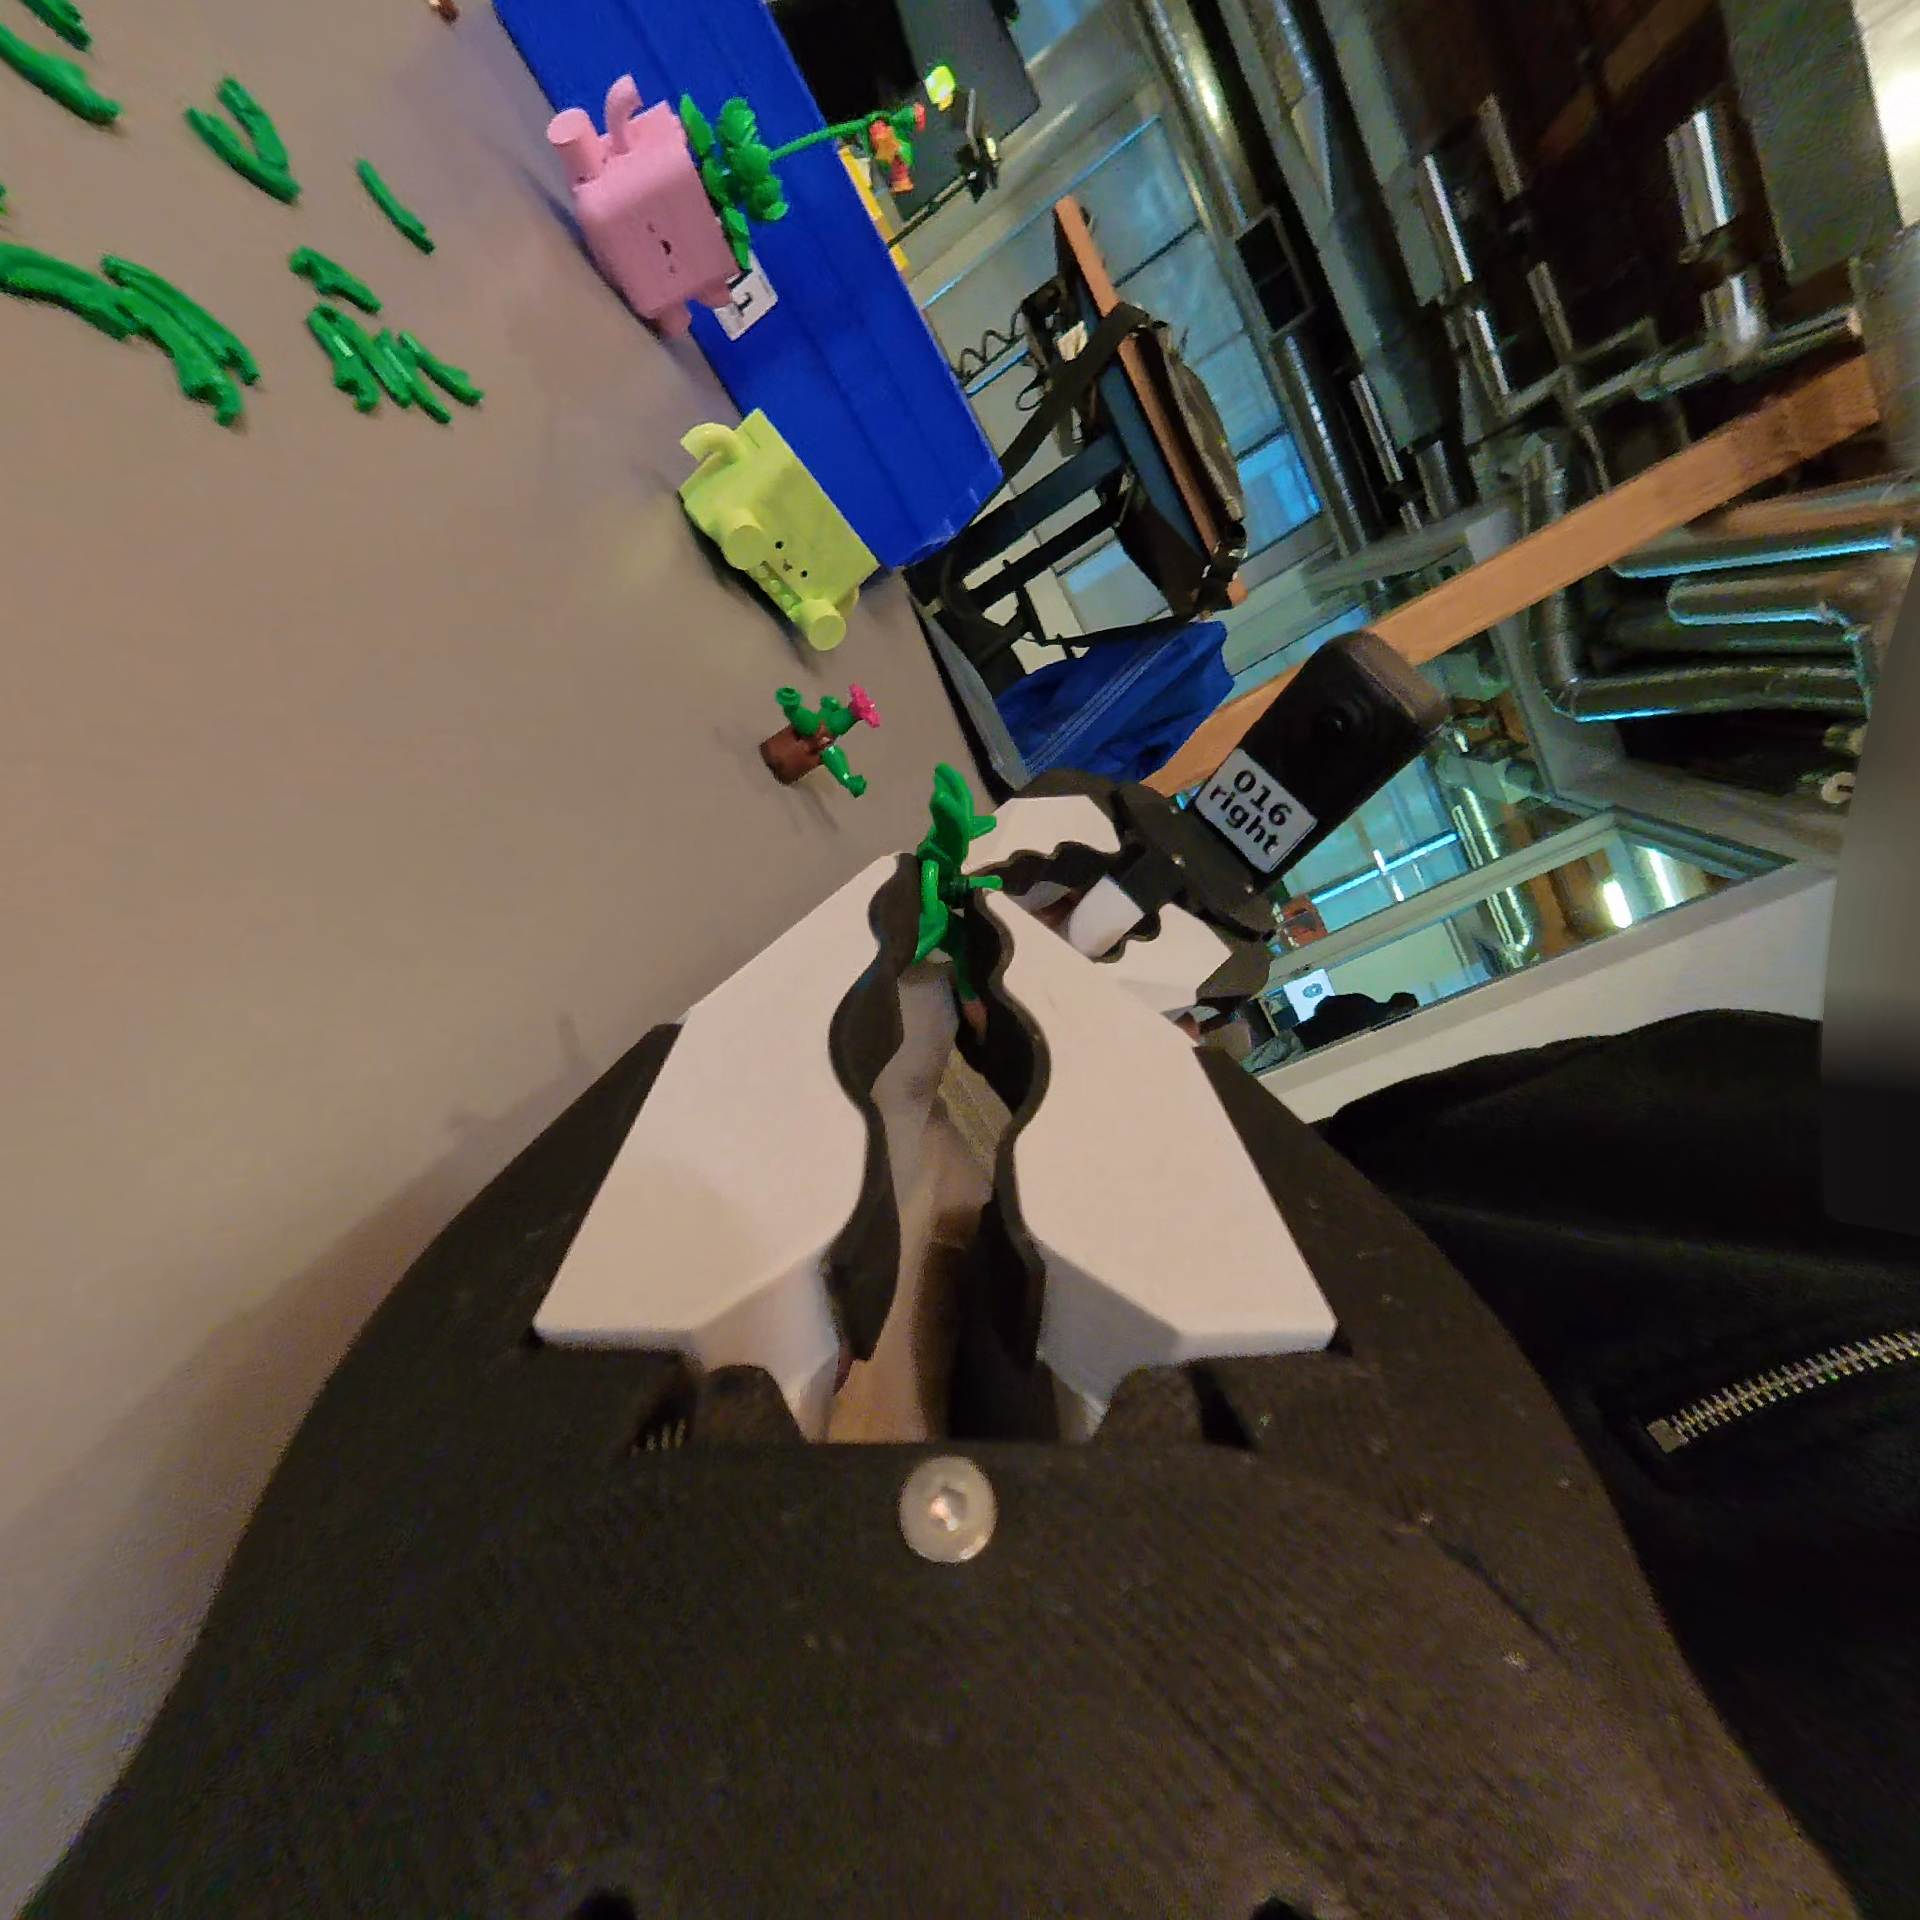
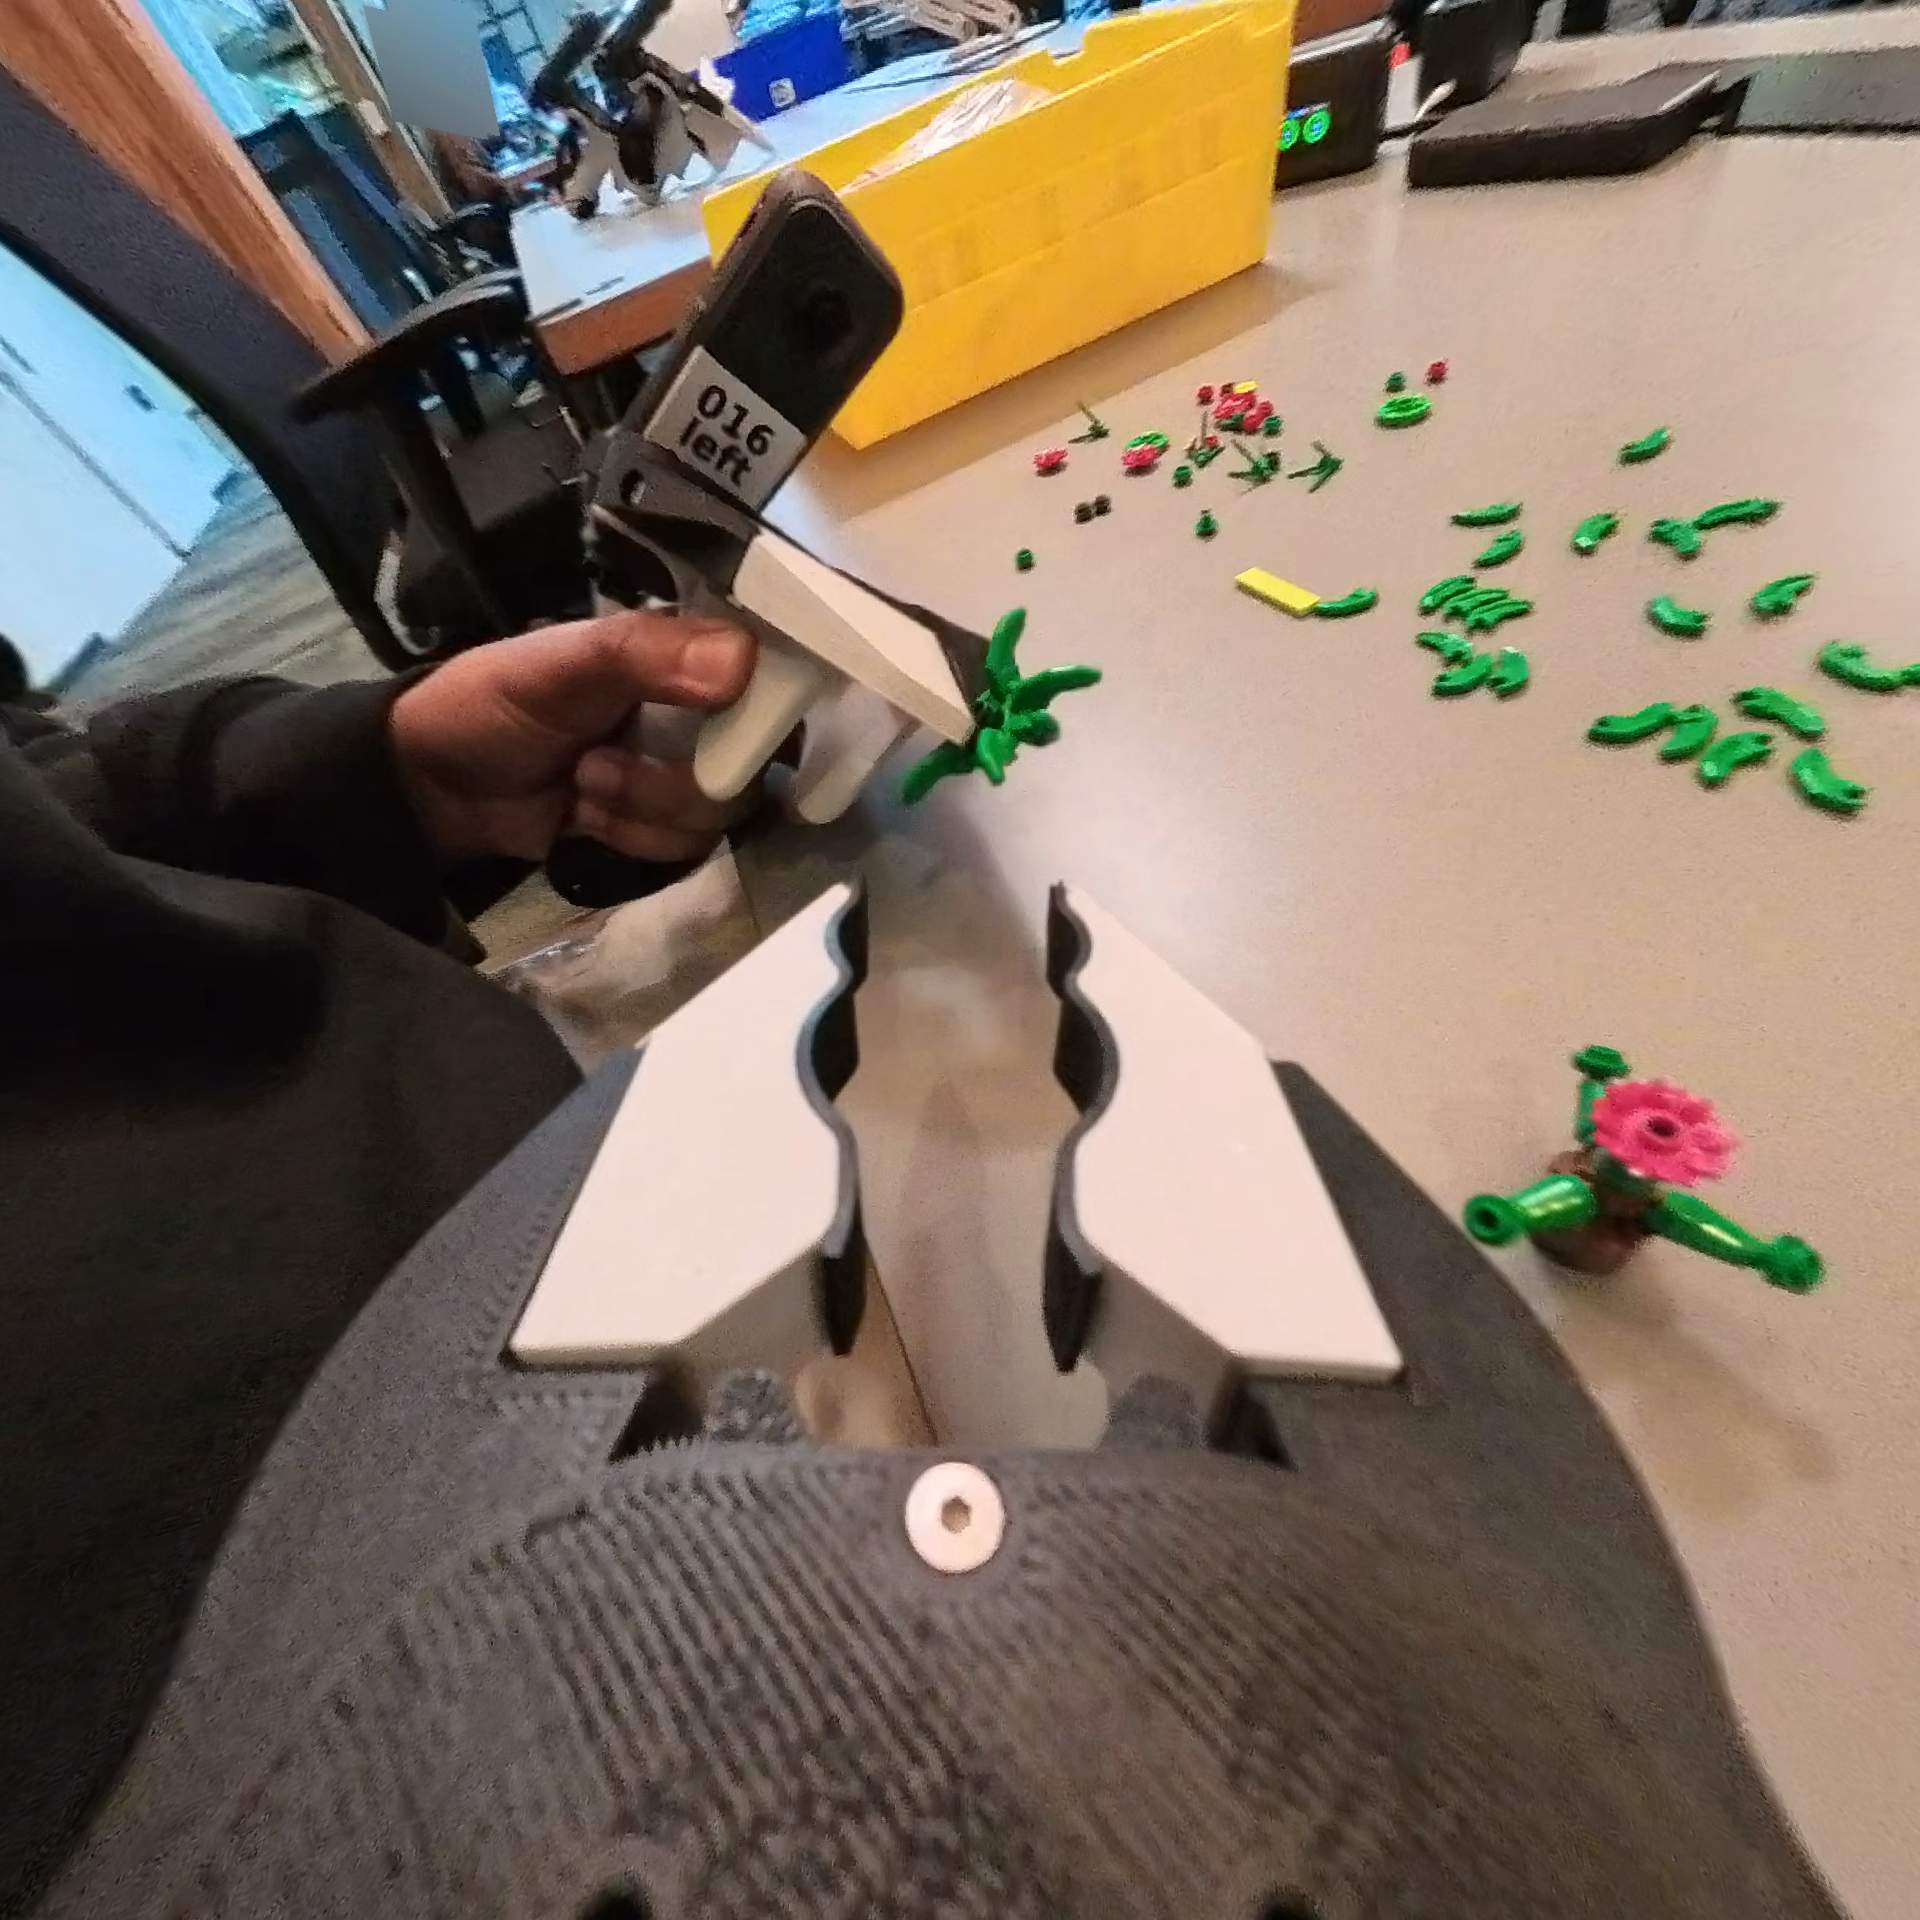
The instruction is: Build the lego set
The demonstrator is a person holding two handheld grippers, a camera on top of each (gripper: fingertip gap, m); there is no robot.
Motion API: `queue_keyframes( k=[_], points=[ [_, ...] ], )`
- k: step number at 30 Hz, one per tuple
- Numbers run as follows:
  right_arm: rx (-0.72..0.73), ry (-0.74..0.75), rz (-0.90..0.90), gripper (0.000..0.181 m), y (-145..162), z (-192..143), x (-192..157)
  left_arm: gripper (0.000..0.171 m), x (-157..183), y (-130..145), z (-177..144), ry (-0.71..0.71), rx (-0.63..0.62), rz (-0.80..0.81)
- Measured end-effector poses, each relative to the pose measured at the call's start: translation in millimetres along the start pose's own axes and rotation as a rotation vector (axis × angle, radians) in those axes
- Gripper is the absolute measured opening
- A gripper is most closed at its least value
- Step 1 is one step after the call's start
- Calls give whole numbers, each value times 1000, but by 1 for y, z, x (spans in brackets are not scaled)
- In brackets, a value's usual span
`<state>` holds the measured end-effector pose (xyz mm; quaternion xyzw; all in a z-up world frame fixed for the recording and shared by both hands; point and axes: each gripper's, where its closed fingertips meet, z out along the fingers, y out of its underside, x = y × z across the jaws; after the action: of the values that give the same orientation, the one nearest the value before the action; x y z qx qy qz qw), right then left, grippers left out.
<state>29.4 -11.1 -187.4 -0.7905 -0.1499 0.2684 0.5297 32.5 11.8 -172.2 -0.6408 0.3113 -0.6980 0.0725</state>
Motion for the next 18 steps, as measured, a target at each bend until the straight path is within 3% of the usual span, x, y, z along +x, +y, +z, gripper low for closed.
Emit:
queue_keyframes(
  k=[6,14,18],
  points=[
    [102,35,30,45,-13,-10,7,6,5,9,9,29,-66,25],
    [94,22,49,38,-12,-1,2,6,17,14,11,80,-60,108],
    [86,-53,95,27,-12,2,-5,7,20,11,9,91,-23,136]
  ],
)
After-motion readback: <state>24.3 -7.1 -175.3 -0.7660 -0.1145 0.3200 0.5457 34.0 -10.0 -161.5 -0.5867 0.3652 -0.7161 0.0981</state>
